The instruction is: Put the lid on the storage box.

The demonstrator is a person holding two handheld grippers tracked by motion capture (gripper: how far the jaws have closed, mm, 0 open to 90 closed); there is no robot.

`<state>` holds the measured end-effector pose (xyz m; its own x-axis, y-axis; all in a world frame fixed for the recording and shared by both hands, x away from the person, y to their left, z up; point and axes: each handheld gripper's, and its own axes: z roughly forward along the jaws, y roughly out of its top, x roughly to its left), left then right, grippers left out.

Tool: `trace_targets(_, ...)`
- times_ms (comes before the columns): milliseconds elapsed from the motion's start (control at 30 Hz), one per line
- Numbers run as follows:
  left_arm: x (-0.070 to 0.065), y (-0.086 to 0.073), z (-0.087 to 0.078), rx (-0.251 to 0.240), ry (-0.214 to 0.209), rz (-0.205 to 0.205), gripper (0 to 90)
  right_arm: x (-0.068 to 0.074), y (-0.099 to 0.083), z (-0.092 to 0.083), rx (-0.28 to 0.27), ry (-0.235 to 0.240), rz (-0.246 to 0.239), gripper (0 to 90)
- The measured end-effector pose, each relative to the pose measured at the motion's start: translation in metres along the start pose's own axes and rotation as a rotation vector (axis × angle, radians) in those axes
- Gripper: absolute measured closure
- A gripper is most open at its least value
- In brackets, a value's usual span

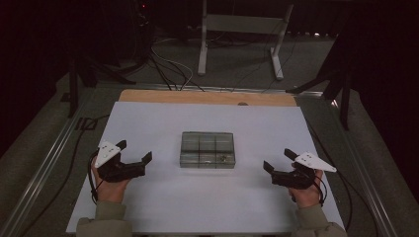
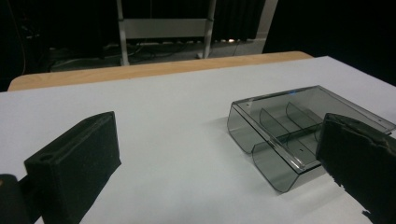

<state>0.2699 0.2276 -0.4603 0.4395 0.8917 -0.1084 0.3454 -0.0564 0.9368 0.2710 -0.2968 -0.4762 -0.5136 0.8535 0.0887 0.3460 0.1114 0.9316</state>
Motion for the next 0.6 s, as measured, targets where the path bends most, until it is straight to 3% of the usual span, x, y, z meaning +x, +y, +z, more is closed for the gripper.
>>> trace_targets(300,0.0,-0.006,-0.002,-0.015,-0.008,0.022,0.2,-0.011,-0.008,-0.016,-0.036,-0.04,0.006,2.8)
trace_targets(600,0.002,-0.01,-0.003,-0.019,0.008,0.012,0.2,-0.011,-0.009,-0.015,-0.032,-0.046,-0.009,2.5)
